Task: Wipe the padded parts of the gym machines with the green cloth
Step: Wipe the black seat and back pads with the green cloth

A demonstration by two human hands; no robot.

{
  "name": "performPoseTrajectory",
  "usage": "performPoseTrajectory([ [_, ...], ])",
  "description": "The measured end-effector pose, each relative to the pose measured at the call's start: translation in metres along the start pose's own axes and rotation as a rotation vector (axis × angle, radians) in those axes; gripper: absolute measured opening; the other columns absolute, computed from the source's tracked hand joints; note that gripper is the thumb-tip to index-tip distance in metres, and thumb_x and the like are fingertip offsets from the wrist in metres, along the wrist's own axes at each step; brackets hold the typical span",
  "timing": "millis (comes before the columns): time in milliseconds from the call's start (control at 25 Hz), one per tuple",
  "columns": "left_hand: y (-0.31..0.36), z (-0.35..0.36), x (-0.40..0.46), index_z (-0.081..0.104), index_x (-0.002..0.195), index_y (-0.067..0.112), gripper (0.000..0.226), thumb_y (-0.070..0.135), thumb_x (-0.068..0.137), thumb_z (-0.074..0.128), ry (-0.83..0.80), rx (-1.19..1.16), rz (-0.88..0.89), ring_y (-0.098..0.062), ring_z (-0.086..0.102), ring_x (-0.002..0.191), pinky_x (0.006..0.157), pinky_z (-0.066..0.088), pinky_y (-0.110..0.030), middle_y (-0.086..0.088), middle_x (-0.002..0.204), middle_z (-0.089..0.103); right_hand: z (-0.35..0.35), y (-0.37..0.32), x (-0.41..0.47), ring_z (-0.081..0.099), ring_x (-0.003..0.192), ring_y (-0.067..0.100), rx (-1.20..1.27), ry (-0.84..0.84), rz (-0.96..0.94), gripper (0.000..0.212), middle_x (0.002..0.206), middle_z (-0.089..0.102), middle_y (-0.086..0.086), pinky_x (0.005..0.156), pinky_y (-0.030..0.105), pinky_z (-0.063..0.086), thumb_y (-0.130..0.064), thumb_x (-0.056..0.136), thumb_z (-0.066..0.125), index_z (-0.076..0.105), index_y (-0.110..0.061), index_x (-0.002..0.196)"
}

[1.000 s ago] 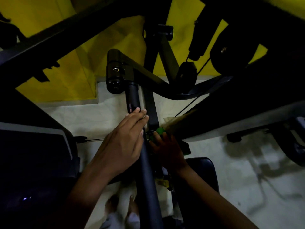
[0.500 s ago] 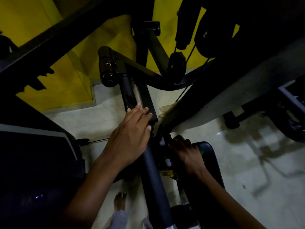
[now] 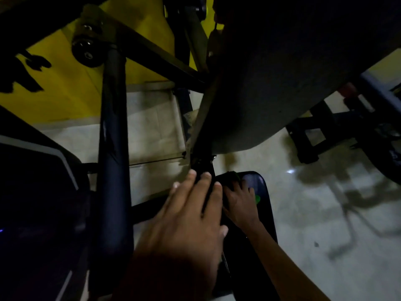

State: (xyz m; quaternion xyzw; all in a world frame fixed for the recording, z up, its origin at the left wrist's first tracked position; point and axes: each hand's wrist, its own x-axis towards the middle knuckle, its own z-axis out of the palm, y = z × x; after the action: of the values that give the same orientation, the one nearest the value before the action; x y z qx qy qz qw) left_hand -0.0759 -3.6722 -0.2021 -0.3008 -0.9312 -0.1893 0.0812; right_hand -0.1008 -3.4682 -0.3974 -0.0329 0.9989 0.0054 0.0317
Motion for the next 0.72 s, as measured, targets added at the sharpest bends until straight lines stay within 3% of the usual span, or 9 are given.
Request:
performPoseTrajectory([
  [120, 0.035, 0.043, 0.002, 0.069, 0.114, 0.005, 0.049, 0.031, 0.078, 0.048, -0.175, -0.08, -0.138, -0.025, 0.065, 0.108, 0.075, 0.058, -0.04, -0.01, 0.118, 0.067, 0.007, 0.008, -0.009, 0.059, 0.092, 0.037, -0.002, 0.003, 0.012, 0.053, 0.125, 0.058, 0.011, 0.061, 0.043, 0.05, -0.046, 0.075, 0.042, 0.042, -0.028, 0.125],
  [200, 0.038, 0.073, 0.006, 0.059, 0.127, 0.005, 0.052, 0.025, 0.08, 0.062, -0.26, -0.195, -0.274, -0.02, 0.057, 0.121, 0.087, 0.054, -0.028, -0.008, 0.134, 0.056, 0.01, 0.018, -0.012, 0.06, 0.09, 0.036, -0.005, 0.02, -0.033, 0.055, 0.129, 0.056, 0.01, 0.061, 0.043, 0.05, -0.045, 0.074, 0.052, 0.043, -0.03, 0.125],
  [280, 0.029, 0.112, 0.01, 0.027, 0.149, 0.007, 0.058, 0.025, 0.096, 0.045, -0.284, -0.265, -0.37, -0.018, 0.022, 0.145, 0.112, 0.024, -0.022, -0.004, 0.157, 0.019, 0.013, 0.026, -0.013, 0.06, 0.089, 0.035, 0.021, 0.056, -0.05, 0.066, 0.132, 0.053, 0.009, 0.062, 0.042, 0.05, -0.045, 0.066, 0.073, 0.048, -0.031, 0.126],
  [360, 0.016, 0.146, 0.011, 0.002, 0.152, 0.012, 0.058, 0.028, 0.102, 0.027, -0.367, -0.269, -0.366, -0.014, -0.003, 0.147, 0.116, 0.002, -0.021, 0.0, 0.16, -0.006, 0.016, 0.027, -0.016, 0.06, 0.086, 0.033, 0.049, 0.074, -0.017, 0.074, 0.132, 0.052, 0.009, 0.062, 0.04, 0.05, -0.045, 0.058, 0.08, 0.052, -0.032, 0.124],
  [600, -0.007, 0.2, 0.006, -0.008, 0.151, 0.014, 0.069, 0.026, 0.1, 0.037, -0.579, -0.154, -0.304, -0.012, 0.001, 0.147, 0.117, 0.002, -0.026, 0.002, 0.16, -0.004, 0.016, 0.034, -0.016, 0.062, 0.083, 0.033, 0.14, 0.165, 0.0, 0.064, 0.124, 0.056, 0.011, 0.059, 0.039, 0.051, -0.041, 0.059, 0.073, 0.055, -0.031, 0.119],
  [720, -0.001, 0.182, 0.02, -0.019, 0.148, 0.018, 0.077, 0.032, 0.099, 0.038, -0.541, -0.233, -0.369, -0.01, -0.001, 0.146, 0.116, 0.006, -0.024, 0.006, 0.158, -0.015, -0.017, 0.045, -0.022, 0.061, 0.098, 0.031, 0.401, 0.277, 0.115, 0.056, 0.133, 0.052, 0.007, 0.077, 0.038, 0.052, -0.041, 0.073, 0.054, 0.046, -0.033, 0.127],
])
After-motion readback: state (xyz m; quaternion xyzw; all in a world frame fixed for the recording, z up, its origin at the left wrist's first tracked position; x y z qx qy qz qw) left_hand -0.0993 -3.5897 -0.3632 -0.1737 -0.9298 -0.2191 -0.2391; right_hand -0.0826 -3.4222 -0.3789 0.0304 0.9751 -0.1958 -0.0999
